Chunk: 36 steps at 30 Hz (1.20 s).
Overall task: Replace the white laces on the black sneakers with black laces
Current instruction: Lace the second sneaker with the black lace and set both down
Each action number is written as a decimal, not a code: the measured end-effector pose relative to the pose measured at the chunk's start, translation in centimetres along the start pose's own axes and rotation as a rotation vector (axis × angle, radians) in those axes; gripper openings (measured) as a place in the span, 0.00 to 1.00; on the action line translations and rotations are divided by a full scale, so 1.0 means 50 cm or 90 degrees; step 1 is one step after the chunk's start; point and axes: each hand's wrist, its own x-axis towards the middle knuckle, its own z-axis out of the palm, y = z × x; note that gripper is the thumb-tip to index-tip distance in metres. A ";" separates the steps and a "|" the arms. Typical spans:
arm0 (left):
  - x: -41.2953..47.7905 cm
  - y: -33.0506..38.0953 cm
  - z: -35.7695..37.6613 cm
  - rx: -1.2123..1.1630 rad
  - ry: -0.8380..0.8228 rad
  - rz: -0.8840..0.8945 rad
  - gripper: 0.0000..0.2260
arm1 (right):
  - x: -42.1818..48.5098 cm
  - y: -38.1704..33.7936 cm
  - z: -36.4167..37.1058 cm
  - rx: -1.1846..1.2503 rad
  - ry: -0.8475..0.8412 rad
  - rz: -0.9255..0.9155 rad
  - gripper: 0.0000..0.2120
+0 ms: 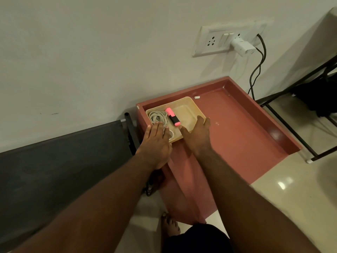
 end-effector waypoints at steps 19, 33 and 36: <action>-0.487 -0.041 0.050 -0.330 0.085 -0.175 0.16 | -0.452 -0.241 0.012 -0.188 -0.309 -0.276 0.19; -0.823 -0.222 0.271 -0.709 -0.083 -0.682 0.14 | -0.725 -0.194 0.333 -0.324 -0.714 -0.165 0.14; -0.825 -0.248 0.322 -0.693 -0.116 -0.704 0.14 | -0.723 -0.165 0.380 -0.272 -0.715 -0.020 0.10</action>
